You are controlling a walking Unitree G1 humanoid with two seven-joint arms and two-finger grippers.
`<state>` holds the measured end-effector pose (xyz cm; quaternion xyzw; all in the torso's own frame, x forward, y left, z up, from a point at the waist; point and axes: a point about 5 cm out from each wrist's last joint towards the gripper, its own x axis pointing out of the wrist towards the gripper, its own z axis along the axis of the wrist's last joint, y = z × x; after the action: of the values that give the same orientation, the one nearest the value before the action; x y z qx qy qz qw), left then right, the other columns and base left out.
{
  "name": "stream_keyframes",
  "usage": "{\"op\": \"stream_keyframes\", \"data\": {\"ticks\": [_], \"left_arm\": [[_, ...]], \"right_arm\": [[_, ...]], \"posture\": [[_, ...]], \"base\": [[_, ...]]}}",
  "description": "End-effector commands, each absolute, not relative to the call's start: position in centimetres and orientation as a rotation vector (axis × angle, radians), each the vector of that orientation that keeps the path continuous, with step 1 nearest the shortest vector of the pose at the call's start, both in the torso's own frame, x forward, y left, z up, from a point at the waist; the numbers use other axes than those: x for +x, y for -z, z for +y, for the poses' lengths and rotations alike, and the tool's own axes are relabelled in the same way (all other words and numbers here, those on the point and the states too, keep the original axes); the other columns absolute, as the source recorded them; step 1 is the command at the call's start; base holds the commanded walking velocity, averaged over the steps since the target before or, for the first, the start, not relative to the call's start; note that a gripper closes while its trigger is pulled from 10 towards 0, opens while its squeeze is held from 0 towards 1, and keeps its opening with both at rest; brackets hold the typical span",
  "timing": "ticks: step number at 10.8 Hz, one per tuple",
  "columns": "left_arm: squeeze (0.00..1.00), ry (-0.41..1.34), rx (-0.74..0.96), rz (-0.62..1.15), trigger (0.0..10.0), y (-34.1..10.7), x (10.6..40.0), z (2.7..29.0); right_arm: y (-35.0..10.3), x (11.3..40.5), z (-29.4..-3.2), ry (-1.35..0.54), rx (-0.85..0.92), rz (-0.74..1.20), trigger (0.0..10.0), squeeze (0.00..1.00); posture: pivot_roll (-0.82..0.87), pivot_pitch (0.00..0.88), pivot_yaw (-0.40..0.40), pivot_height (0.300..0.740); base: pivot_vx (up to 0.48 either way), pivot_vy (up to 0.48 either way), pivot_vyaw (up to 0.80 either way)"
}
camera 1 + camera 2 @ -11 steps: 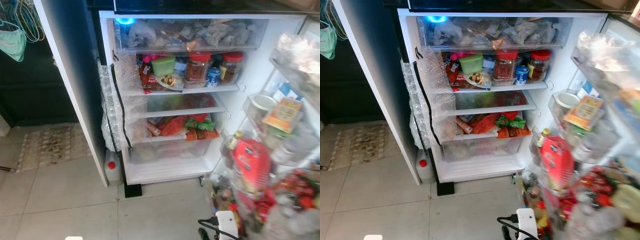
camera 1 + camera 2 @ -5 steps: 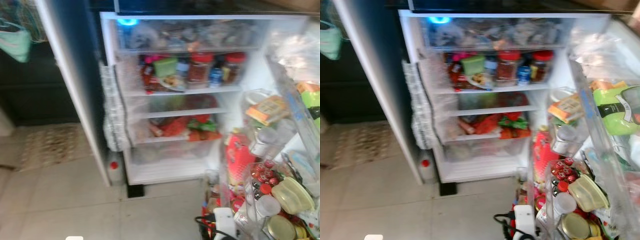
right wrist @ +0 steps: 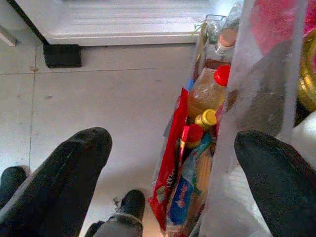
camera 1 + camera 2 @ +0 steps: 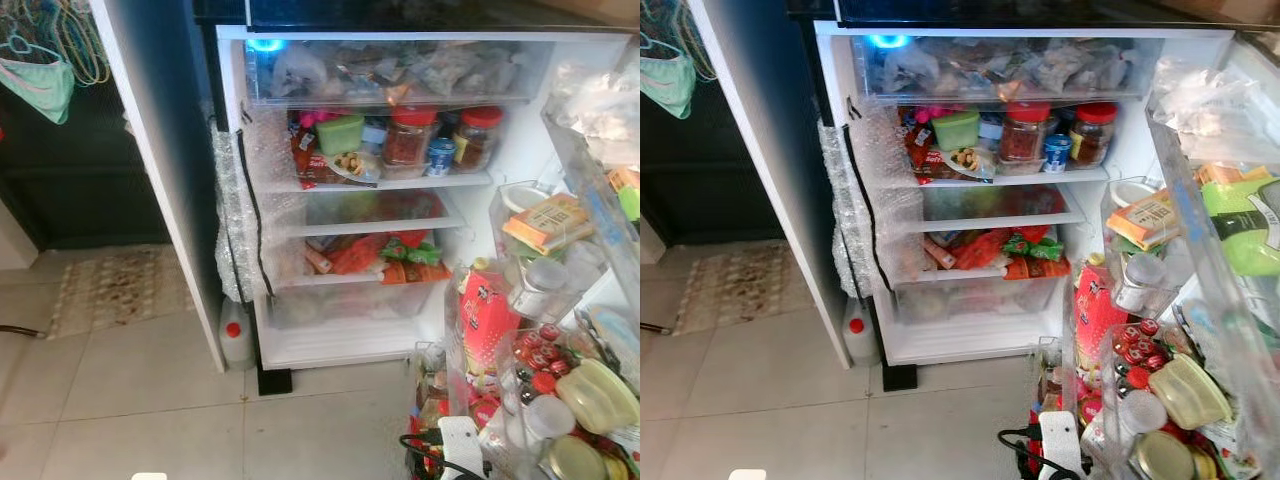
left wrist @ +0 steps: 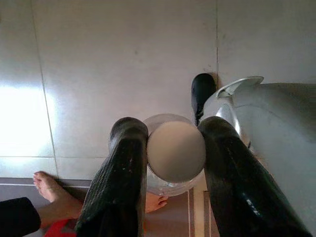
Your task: Restocking fridge
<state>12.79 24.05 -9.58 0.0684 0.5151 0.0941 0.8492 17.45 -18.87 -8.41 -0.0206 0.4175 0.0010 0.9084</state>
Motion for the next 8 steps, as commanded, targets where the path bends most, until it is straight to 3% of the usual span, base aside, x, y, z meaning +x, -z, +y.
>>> {"op": "stream_keyframes", "data": {"ticks": [1,5,8], "left_arm": [[0.0,-0.193,0.126,1.077,10.0,9.59,12.95,23.78],[0.0,-0.195,0.121,1.089,10.0,9.64,12.71,23.98],[0.0,-0.194,0.117,1.106,10.0,9.81,12.3,23.87]], "right_arm": [[8.51,17.31,-18.94,0.001,-0.029,0.877,10.0,0.0],[8.67,17.14,-18.84,-0.002,-0.01,0.904,10.0,0.0],[8.81,16.99,-19.01,0.007,-0.029,0.935,10.0,0.0]], "posture": [[0.02,0.0,-0.044,0.74],[0.03,0.0,-0.042,0.74],[0.03,0.0,-0.044,0.74]], "base": [[0.0,0.0,0.0],[0.0,0.0,0.0],[0.276,0.0,0.0]]}}
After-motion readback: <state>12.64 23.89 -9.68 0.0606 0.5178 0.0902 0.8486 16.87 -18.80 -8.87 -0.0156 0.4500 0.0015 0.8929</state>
